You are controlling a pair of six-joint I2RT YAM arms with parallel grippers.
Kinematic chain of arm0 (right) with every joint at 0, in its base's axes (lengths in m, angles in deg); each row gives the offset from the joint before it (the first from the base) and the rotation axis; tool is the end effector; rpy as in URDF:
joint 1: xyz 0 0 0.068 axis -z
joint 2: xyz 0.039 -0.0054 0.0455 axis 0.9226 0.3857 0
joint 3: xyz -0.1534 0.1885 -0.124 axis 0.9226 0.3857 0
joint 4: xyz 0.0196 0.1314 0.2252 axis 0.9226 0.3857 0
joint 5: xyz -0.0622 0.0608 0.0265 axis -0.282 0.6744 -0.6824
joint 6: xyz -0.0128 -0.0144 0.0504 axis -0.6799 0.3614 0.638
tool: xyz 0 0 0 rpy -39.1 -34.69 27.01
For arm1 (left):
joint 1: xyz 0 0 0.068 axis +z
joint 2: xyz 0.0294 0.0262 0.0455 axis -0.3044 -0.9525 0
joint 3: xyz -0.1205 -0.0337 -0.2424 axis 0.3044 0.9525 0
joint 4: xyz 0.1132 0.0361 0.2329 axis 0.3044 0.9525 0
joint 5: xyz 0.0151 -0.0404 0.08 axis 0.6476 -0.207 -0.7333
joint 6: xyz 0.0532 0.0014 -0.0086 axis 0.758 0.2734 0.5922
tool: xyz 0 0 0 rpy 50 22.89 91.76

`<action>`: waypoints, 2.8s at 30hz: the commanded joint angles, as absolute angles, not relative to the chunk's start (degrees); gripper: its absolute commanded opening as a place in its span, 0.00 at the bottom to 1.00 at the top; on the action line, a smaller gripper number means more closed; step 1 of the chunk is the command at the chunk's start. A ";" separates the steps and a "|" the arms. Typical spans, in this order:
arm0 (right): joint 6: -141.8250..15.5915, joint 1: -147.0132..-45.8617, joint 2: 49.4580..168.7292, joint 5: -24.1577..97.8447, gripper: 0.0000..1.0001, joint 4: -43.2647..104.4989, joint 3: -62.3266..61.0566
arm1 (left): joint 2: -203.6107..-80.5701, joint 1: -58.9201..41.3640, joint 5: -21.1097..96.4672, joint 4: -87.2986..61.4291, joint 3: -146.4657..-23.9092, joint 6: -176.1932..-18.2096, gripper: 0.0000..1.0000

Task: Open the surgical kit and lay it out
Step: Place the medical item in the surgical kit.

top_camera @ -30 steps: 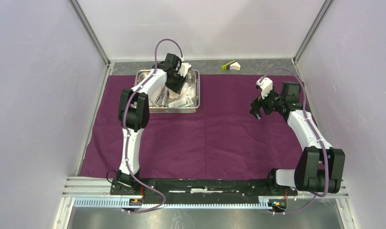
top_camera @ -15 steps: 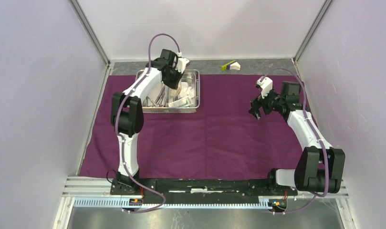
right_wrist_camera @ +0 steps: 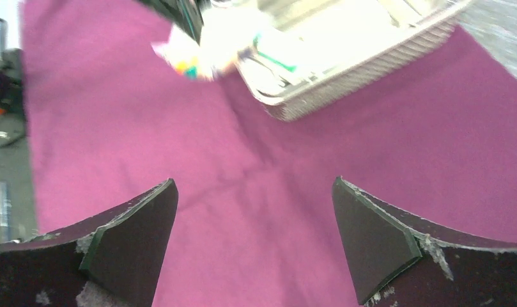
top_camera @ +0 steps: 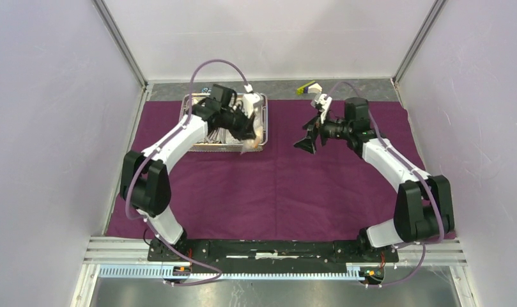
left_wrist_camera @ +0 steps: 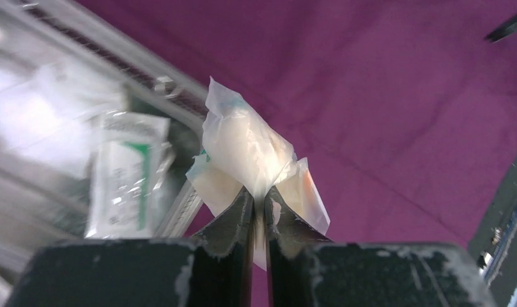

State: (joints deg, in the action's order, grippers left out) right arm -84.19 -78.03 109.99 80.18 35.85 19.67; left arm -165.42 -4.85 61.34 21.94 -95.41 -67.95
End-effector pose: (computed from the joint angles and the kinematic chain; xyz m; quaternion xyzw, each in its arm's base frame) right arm 0.2999 0.0849 0.2669 -0.3732 0.7278 0.3636 0.4458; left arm 0.3441 -0.1633 0.2843 0.4001 0.8129 -0.2718 0.3245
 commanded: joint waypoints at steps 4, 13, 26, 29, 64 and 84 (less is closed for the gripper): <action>-65.29 -83.35 115.02 89.15 0.98 15.82 21.45 | -158.51 -12.88 63.29 9.85 -87.42 -67.36 0.16; -60.42 -84.43 121.96 93.85 0.97 10.34 21.86 | -156.84 -18.69 60.63 7.36 -83.82 -66.30 0.16; -60.73 -84.71 124.61 98.34 0.41 9.36 21.31 | -157.52 -19.31 58.49 5.86 -82.58 -66.27 0.19; -65.52 -84.63 124.40 97.08 0.21 15.20 19.91 | -157.68 -19.29 58.25 5.94 -82.54 -66.16 0.24; -123.69 -67.66 106.01 22.68 0.20 101.91 13.61 | -153.48 -14.83 44.36 13.16 -84.20 -59.96 0.94; -109.84 -77.46 116.17 24.27 0.71 83.20 22.67 | -151.09 -12.79 40.61 12.64 -83.24 -60.56 0.96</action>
State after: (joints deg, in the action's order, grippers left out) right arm -111.36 -77.18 117.33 24.16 86.36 22.12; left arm -153.42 -13.35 42.19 13.51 -82.49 -61.92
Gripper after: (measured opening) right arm 0.612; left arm 0.955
